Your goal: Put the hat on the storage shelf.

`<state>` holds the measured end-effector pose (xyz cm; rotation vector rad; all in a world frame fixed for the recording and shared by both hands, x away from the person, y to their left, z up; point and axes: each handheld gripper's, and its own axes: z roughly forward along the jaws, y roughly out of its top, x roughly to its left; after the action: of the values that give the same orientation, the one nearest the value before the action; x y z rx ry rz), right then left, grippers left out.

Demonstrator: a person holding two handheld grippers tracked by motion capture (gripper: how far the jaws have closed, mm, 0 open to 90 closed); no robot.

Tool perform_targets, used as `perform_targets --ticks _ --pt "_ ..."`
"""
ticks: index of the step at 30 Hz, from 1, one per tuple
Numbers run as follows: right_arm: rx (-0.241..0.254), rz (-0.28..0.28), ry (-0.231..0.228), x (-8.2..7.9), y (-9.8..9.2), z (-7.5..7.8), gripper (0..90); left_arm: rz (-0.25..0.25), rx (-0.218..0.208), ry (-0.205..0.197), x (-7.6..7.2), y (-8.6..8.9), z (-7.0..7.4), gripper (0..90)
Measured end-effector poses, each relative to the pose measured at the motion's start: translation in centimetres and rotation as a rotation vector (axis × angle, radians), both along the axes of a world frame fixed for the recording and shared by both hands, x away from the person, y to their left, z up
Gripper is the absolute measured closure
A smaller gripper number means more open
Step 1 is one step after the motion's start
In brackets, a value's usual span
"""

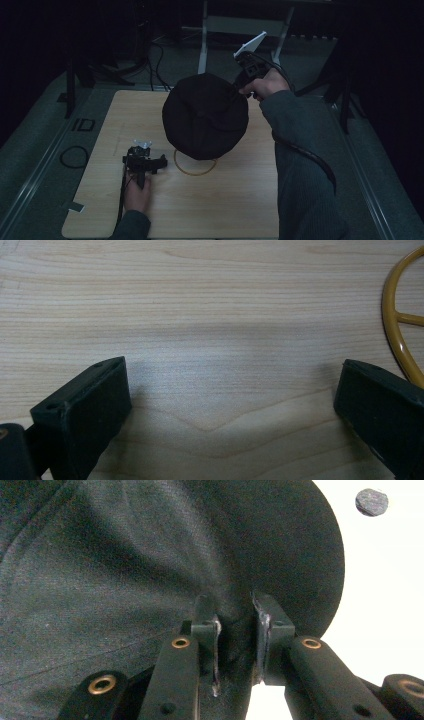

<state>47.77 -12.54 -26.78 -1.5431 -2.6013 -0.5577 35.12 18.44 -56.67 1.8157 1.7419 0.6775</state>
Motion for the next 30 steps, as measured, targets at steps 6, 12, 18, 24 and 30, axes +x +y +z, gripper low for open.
perform_targets --ticks 6,12,18,24,30 --pt "-0.005 -0.005 -0.004 0.1 0.5 -0.3 73.5 0.002 0.001 -0.002 0.0 0.0 0.0 1.2" --pt "-0.013 -0.007 -0.008 0.3 1.0 -0.8 73.5 0.001 0.0 -0.002 0.0 0.0 0.0 1.2" --pt "-0.018 -0.006 -0.006 0.5 1.3 -1.3 73.5 0.001 0.0 -0.002 0.0 0.0 0.0 1.2" --pt "-0.019 -0.008 -0.001 0.6 1.5 -1.8 73.4 0.001 0.0 -0.002 0.0 0.0 0.0 1.2" --pt "-0.014 -0.007 0.005 0.8 1.7 -2.3 73.9 0.001 0.0 -0.002 0.0 0.0 0.0 1.2"
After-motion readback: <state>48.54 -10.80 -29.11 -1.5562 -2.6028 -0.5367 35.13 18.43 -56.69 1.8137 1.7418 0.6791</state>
